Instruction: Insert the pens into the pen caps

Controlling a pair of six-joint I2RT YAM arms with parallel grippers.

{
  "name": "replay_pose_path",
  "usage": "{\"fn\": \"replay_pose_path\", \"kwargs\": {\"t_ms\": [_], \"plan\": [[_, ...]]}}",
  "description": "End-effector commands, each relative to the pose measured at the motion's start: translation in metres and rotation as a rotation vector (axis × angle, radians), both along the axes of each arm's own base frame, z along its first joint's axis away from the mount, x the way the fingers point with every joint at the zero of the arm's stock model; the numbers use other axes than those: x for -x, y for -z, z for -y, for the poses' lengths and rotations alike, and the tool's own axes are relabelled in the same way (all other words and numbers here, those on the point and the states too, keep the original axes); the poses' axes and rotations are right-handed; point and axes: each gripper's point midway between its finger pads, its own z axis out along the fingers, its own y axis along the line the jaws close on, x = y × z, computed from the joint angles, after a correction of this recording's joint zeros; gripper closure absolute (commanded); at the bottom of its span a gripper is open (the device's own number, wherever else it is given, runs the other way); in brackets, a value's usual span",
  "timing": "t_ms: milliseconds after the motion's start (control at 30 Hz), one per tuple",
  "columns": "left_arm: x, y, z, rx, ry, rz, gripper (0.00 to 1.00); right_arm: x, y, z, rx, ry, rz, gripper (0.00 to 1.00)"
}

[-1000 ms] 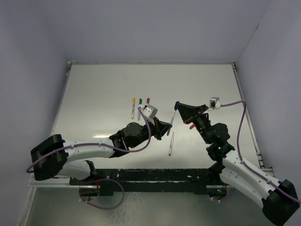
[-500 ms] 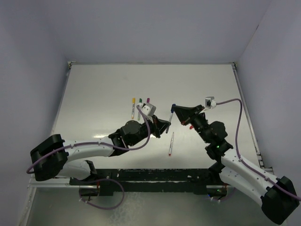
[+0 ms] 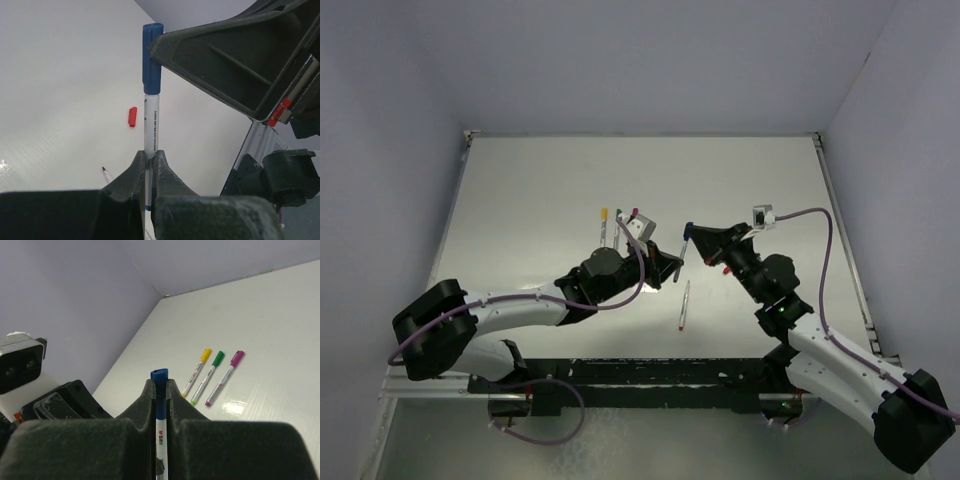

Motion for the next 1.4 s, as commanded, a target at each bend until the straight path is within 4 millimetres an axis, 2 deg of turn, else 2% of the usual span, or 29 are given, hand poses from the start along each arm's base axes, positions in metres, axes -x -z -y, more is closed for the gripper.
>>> {"fn": "replay_pose_path", "kwargs": {"t_ms": [0,167,333,533,700,767,833,967,1067,1167,1300,1367], "plan": [[-0.037,-0.12,-0.007,0.29,-0.122,0.196,1.0,0.022,0.052,-0.018,0.114,-0.142,-0.138,1.0],[-0.043,-0.144,-0.013,0.317,-0.143,0.253,1.0,0.027,0.07,-0.02,0.148,-0.155,-0.185,1.0],[-0.046,-0.159,-0.019,0.3,-0.174,0.302,1.0,0.03,0.085,-0.022,0.184,-0.165,-0.226,1.0],[-0.052,-0.159,-0.023,0.267,-0.212,0.321,1.0,0.032,0.095,-0.028,0.22,-0.173,-0.254,1.0],[-0.055,-0.145,-0.026,0.219,-0.224,0.301,1.0,0.024,0.082,-0.025,0.212,-0.127,-0.221,1.0],[-0.055,-0.131,-0.025,0.183,-0.222,0.275,1.0,0.016,0.069,-0.021,0.212,-0.085,-0.195,1.0],[-0.054,-0.112,-0.025,0.134,-0.213,0.247,1.0,0.008,0.052,-0.02,0.214,-0.055,-0.159,0.93],[-0.053,-0.055,-0.03,0.01,-0.219,0.147,1.0,-0.004,0.01,-0.015,0.209,0.005,-0.079,0.74],[-0.05,-0.009,-0.039,-0.085,-0.233,0.085,1.0,-0.005,-0.028,-0.011,0.178,0.029,0.004,0.66],[-0.052,0.037,-0.05,-0.212,-0.265,0.027,1.0,-0.008,-0.055,0.003,0.195,0.092,0.056,0.61],[-0.061,0.072,-0.055,-0.359,-0.306,-0.034,1.0,-0.003,-0.062,0.018,0.212,0.145,0.056,0.59],[-0.07,0.084,-0.055,-0.429,-0.329,-0.067,1.0,-0.003,-0.054,0.028,0.236,0.181,0.024,0.58]]}}
